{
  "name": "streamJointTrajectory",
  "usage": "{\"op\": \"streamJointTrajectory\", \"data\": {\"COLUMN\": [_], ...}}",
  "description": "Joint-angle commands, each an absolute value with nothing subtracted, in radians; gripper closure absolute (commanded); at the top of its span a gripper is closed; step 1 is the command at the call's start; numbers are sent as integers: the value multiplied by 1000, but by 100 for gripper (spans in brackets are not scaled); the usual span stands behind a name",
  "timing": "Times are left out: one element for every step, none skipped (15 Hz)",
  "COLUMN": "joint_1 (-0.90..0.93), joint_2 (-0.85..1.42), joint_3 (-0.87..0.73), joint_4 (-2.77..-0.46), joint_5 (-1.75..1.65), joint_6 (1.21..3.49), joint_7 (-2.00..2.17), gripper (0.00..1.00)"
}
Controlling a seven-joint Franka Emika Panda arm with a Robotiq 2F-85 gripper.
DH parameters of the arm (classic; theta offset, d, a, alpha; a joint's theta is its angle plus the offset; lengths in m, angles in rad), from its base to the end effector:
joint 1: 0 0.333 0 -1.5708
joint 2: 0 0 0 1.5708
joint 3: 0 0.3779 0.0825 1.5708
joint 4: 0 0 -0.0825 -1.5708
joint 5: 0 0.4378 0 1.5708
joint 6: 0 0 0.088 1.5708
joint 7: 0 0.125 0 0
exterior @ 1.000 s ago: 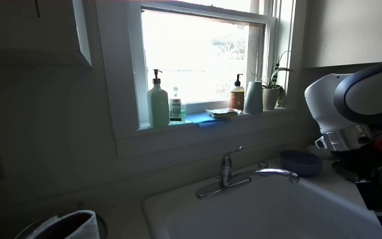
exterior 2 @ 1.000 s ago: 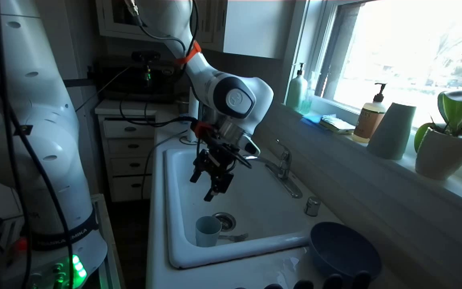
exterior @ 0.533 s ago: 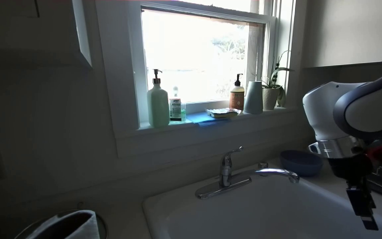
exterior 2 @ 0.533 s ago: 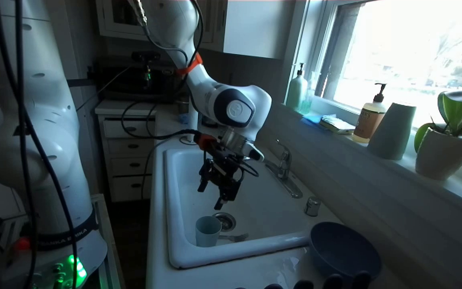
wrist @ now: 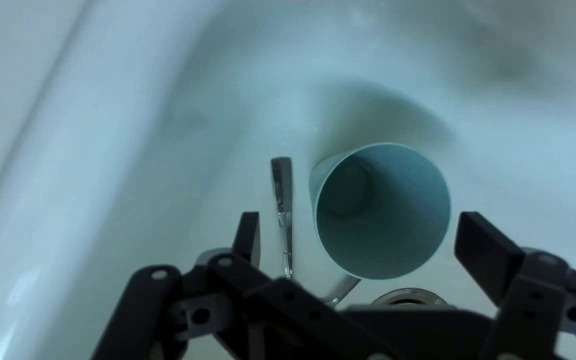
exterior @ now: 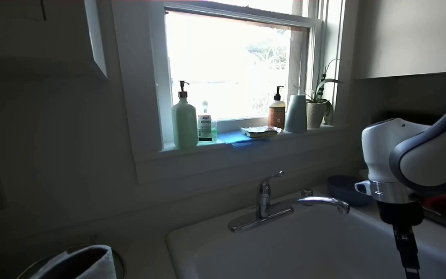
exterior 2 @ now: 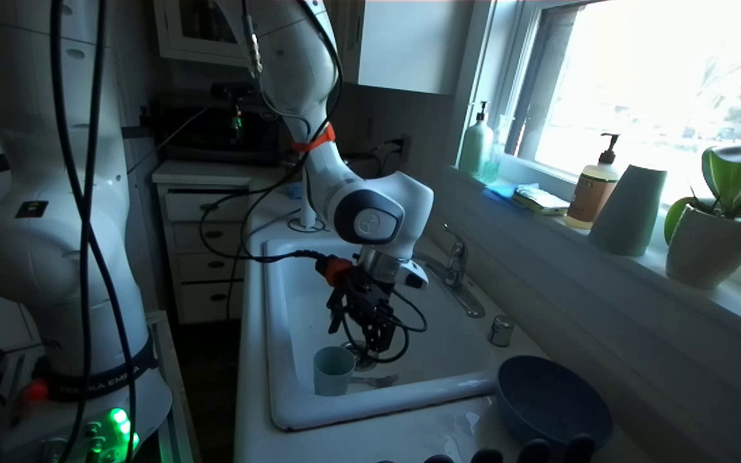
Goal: Remove the light blue cup from the sink and put it in the blue bowl, pick up the blue bowl with the cup inside and place them on the dishes drying rack
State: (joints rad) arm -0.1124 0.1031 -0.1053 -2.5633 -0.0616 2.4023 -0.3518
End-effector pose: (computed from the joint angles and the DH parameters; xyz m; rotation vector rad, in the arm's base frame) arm 0.4360 -0.0988 0.2055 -3.0713 -0.2837 0.4127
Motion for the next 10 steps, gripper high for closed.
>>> {"op": "streamJointTrajectory", "data": {"joint_1": [-142,-148,-154,-158,-164,-168,-172,-179,-185,-191], "joint_2": [166,182,197,209,222,234,248,262,276,287], "joint_3": [-98,-94,-89,-85,-78,-72,-66,-59,-51,-42], "joint_4": [-2560,-2561,-2560,-2559,-2560,-2561,-2558,-2557,-2556,-2555], "joint_5": [-12,-7,-5,-2,7,6,5,11,17,24], "joint_6": [2459,2475,2490,2509,2530,2554,2573,2589,2610,2629], "joint_7": [-469,-493,-517,-535,-559,-572,-582,-595,-606,-612], "gripper": [0,0,0,0,0,0,2,4,2,13]}}
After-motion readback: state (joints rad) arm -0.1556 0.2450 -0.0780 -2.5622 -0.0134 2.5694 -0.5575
